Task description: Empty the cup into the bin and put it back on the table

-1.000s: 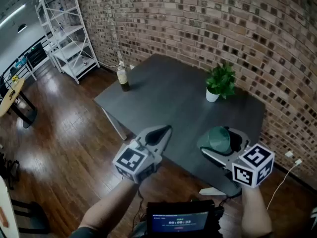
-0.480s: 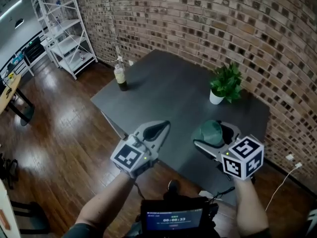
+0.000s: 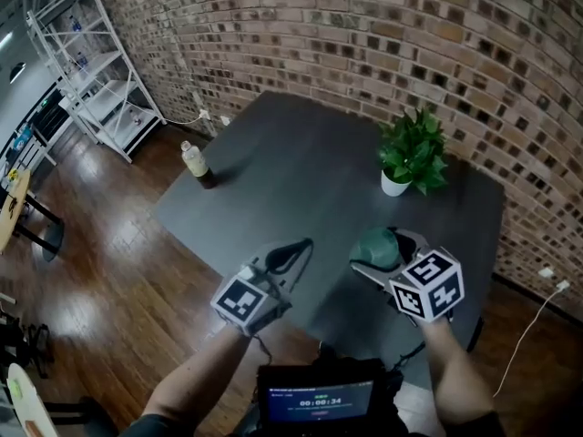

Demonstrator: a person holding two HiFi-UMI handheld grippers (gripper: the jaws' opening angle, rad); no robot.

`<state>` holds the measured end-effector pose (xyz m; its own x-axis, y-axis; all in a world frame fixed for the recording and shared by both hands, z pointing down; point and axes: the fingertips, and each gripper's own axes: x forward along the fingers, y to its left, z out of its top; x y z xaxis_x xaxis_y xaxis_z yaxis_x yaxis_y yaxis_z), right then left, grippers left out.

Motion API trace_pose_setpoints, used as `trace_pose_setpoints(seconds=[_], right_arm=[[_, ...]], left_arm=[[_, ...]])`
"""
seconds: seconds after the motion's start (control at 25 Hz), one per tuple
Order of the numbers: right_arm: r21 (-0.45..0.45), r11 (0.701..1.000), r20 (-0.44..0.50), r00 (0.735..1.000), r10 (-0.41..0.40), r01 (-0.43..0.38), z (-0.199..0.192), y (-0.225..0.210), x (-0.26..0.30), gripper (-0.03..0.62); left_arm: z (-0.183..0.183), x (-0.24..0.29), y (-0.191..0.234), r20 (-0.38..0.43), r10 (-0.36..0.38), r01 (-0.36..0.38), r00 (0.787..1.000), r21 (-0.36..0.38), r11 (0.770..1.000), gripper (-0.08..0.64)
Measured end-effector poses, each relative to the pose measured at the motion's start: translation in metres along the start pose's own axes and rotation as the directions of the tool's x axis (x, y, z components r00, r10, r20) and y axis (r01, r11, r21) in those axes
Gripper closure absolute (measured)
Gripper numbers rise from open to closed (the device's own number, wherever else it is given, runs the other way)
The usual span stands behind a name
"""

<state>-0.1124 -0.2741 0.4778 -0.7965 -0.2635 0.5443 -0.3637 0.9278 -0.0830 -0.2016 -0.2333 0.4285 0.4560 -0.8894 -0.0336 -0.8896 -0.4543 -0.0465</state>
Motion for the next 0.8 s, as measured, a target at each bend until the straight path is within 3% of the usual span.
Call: trace_pose_setpoints(seconds=[0.24, 0.6, 0.8], right_arm=[[0.048, 0.999, -0.072, 0.997, -0.006, 0.01, -0.028, -0.038, 0.037, 0.197], [0.081, 0.994, -0.172, 0.984, -0.057, 0.072, -0.07, -0.075, 0.083, 0.196], [0.045, 0.989, -0.224, 0.966, -0.127, 0.14, -0.086, -0.098, 0.102, 0.196]], left_arm=[[-0.04, 0.033, 0.018, -0.067, -0.005, 0.003, 0.998, -0.034, 0.999, 0.56], [-0.099, 0.057, 0.035, -0.126, -0.073, 0.061, 0.989, -0.097, 0.993, 0.56], [-0.118, 0.072, 0.044, -0.145, -0.127, 0.111, 0.981, -0.111, 0.988, 0.56]])
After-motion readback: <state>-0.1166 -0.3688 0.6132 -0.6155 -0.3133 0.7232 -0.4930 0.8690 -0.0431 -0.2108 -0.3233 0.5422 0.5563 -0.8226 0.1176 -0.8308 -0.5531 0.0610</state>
